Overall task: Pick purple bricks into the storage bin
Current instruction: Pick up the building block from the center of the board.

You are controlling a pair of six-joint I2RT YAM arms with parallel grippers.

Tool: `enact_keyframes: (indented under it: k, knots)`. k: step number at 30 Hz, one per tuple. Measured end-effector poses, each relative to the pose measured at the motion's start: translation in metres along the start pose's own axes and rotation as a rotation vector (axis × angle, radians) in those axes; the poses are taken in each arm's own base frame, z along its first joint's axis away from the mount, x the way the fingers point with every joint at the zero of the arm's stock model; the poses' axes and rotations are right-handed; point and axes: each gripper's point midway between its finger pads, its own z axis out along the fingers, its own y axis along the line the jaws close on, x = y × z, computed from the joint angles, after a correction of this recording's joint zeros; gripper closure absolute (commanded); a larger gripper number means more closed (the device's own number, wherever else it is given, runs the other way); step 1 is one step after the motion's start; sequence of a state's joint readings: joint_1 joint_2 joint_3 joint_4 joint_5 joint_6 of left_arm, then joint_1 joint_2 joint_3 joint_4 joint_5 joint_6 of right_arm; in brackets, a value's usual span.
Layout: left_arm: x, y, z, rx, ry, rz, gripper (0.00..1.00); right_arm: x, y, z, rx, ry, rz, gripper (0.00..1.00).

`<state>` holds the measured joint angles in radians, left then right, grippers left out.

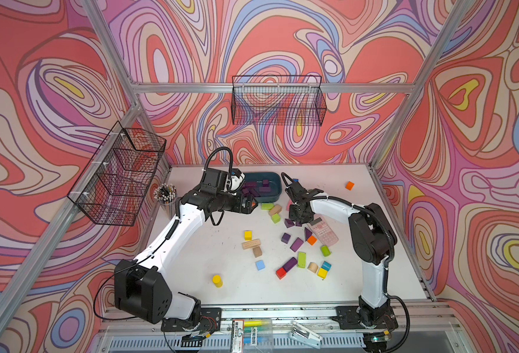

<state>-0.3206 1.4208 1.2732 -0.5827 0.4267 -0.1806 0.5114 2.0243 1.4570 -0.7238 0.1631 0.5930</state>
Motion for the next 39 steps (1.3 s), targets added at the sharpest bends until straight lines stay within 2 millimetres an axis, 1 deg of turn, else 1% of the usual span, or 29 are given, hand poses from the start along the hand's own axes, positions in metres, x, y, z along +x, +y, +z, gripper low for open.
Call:
enact_keyframes:
  k: [12,16,23,29,39]
  knots:
    - [0.001,0.005,0.001,-0.011,0.004,-0.048,0.0,0.0,0.001,0.005,0.001,0.0,-0.002,0.67]
    - [0.003,0.012,0.006,-0.02,0.02,-0.079,0.0,0.0,0.001,0.006,0.001,-0.001,0.0,0.68]
    - [0.006,0.017,0.008,-0.034,0.035,-0.106,0.0,-0.001,0.0,0.003,0.001,-0.01,0.001,0.69]
    - [0.01,0.027,0.013,-0.076,0.076,-0.126,0.0,-0.005,-0.003,-0.008,0.007,-0.032,0.003,0.7]
    - [0.013,0.037,0.014,-0.112,0.101,-0.152,0.0,-0.015,-0.008,-0.032,0.018,-0.072,0.005,0.71]
